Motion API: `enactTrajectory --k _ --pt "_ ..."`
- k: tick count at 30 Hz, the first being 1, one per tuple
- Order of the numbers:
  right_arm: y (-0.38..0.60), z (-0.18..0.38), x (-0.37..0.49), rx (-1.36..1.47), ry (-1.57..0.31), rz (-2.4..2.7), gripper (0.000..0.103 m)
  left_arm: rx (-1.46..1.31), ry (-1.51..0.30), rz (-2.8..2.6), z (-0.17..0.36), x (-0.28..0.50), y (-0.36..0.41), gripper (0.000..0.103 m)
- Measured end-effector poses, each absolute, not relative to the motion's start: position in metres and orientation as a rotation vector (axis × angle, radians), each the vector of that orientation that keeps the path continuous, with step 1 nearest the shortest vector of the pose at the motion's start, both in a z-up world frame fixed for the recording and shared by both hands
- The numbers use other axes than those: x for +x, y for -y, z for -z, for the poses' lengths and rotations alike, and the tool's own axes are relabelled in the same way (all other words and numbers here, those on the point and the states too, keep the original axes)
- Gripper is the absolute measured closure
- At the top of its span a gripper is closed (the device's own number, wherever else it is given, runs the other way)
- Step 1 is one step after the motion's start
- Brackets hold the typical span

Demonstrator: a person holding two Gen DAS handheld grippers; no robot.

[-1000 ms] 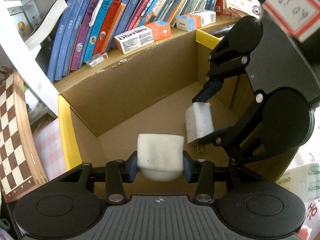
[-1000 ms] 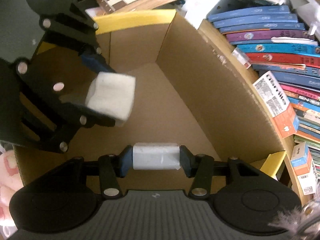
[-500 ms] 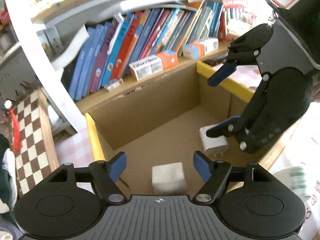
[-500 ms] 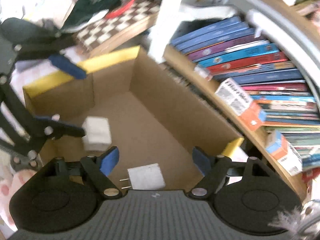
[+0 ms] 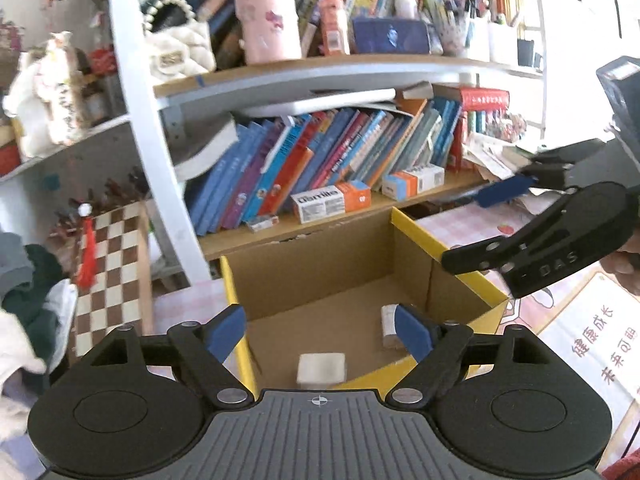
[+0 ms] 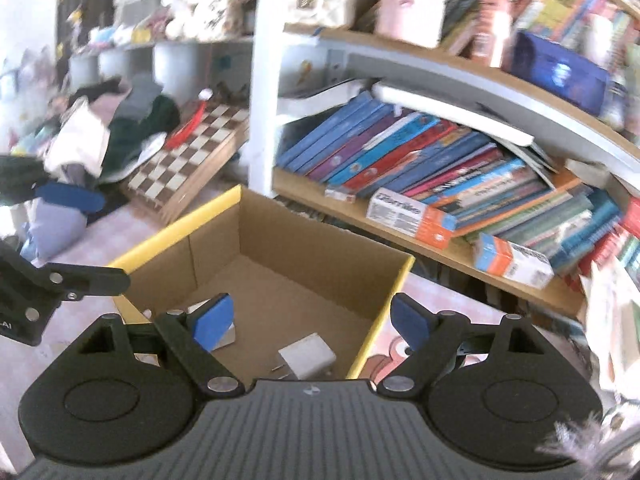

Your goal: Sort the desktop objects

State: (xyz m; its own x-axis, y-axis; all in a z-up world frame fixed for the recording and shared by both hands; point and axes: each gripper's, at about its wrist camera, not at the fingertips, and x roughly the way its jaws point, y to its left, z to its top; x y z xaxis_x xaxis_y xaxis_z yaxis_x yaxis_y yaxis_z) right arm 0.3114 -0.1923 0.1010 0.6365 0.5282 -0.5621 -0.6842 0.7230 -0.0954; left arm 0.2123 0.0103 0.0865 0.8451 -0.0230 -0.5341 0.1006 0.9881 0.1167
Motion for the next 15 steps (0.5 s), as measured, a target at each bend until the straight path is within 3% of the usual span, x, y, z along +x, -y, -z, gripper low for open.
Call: enactTrajectory --k 15 --pt "0.228 -0.086 0.203 -0.241 -0.523 -0.543 0.014 0.080 -0.515 -0.018 -0.086 0.119 -0.027 0.018"
